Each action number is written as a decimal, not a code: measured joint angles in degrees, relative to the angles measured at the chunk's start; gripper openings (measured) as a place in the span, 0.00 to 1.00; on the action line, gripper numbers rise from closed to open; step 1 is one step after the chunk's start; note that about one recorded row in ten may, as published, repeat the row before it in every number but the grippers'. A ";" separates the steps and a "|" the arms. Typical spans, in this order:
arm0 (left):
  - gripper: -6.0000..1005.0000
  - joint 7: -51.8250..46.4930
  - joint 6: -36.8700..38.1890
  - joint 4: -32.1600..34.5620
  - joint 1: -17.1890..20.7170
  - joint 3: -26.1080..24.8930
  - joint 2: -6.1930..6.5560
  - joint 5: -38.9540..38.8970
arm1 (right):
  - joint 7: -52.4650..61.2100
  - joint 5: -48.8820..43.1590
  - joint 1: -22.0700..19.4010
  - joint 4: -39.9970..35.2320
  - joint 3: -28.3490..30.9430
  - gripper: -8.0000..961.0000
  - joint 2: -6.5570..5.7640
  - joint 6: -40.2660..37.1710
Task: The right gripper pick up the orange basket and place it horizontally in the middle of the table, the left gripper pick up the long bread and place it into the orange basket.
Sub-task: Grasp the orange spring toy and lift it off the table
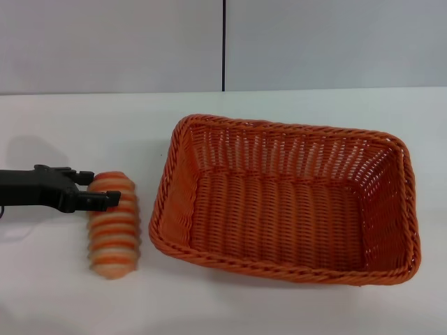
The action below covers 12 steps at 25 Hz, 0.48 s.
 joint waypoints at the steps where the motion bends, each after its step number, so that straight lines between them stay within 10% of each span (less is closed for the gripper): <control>1: 0.83 0.00 0.00 0.00 0.00 0.00 0.00 0.00 | 0.00 0.00 0.00 0.00 0.00 0.53 0.00 0.00; 12: 0.83 0.16 -0.98 -0.90 -0.16 0.11 -0.01 0.00 | 0.31 0.14 -0.18 0.00 0.00 0.52 0.09 0.01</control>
